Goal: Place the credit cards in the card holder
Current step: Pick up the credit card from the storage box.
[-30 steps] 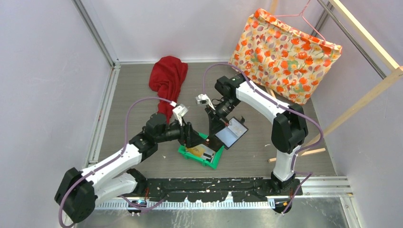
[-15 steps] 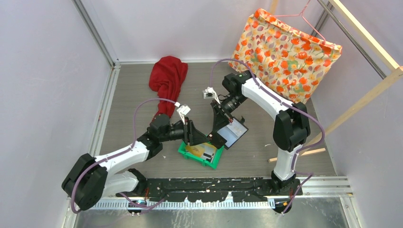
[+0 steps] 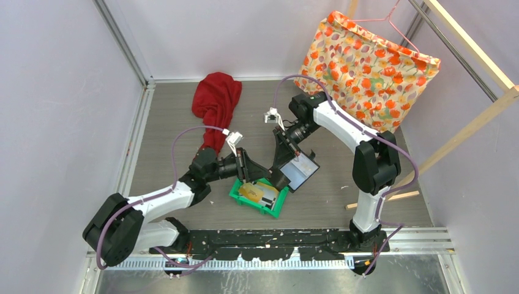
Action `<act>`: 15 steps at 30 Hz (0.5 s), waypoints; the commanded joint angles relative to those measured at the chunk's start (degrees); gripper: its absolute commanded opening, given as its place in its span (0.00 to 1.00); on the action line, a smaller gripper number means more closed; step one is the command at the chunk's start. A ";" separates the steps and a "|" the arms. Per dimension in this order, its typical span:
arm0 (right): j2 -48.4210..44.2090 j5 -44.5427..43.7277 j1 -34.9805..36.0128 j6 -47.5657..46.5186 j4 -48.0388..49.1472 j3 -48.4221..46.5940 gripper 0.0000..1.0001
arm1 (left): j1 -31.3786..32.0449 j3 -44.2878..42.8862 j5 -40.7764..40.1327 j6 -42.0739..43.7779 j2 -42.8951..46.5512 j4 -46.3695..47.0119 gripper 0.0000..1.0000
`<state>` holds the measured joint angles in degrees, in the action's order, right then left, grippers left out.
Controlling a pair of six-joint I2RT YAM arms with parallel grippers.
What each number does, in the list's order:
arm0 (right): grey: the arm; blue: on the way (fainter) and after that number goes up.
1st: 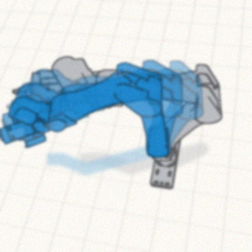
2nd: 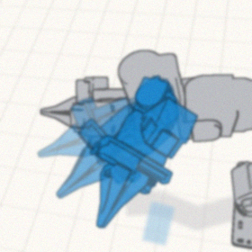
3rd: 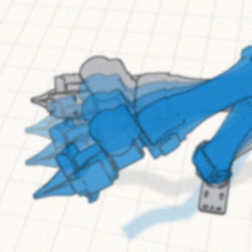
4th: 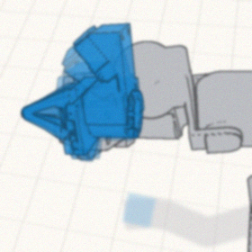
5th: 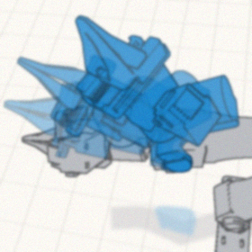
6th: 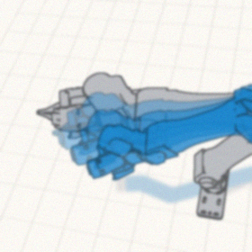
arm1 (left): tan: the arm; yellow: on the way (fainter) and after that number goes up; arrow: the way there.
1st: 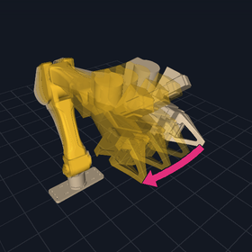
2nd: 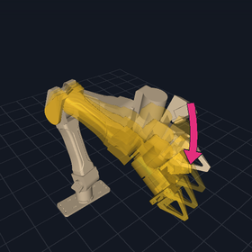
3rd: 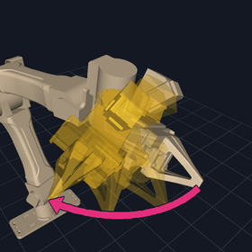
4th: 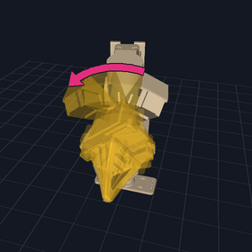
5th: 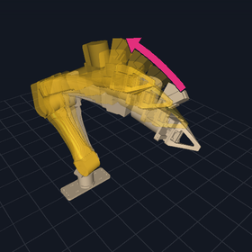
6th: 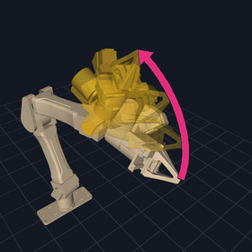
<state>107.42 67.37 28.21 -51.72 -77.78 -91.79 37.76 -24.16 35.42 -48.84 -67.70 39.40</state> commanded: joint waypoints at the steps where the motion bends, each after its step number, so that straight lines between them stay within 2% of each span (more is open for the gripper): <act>1: -0.52 3.12 -0.82 1.53 1.40 -0.14 0.01 | -0.31 0.83 -1.15 -1.35 -0.40 6.04 0.22; 13: -0.59 3.91 -1.62 2.71 2.40 0.24 0.01 | -0.31 1.84 -0.40 -1.87 -0.83 5.91 0.22; 14: -0.66 3.91 -1.66 2.97 2.64 0.35 0.01 | -0.28 1.72 -0.17 -1.87 -0.89 6.02 0.16; 15: -0.68 3.95 -1.66 3.28 2.84 0.50 0.01 | -0.28 1.56 -0.03 -1.81 -1.04 6.28 0.03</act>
<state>107.42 69.17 26.87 -49.32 -76.16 -91.55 37.74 -22.46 34.81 -50.72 -68.47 41.71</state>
